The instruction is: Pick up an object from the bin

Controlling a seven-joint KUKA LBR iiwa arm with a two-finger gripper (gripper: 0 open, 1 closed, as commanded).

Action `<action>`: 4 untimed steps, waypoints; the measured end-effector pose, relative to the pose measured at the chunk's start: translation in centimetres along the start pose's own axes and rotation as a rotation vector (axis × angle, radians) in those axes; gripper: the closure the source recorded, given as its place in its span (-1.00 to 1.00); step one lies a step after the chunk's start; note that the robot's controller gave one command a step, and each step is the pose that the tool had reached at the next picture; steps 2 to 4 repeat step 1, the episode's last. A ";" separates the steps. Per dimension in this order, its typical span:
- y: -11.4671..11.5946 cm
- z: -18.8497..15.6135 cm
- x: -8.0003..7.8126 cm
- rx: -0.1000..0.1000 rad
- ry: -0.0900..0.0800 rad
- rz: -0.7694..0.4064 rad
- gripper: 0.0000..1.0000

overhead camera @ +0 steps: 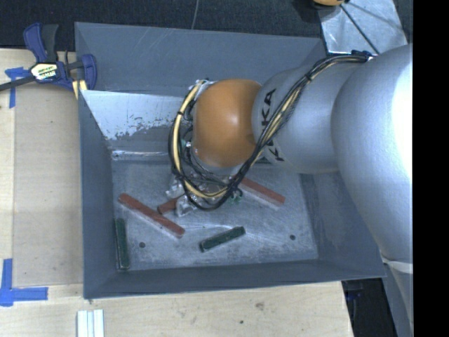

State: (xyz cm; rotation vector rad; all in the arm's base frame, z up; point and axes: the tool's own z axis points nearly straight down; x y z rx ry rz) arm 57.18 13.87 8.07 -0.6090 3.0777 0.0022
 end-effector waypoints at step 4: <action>-2.8 -20.1 -2.8 0.001 0.003 -0.002 1.00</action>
Offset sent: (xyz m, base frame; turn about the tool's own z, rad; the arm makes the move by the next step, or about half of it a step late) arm 0.0000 0.0000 0.0000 0.0000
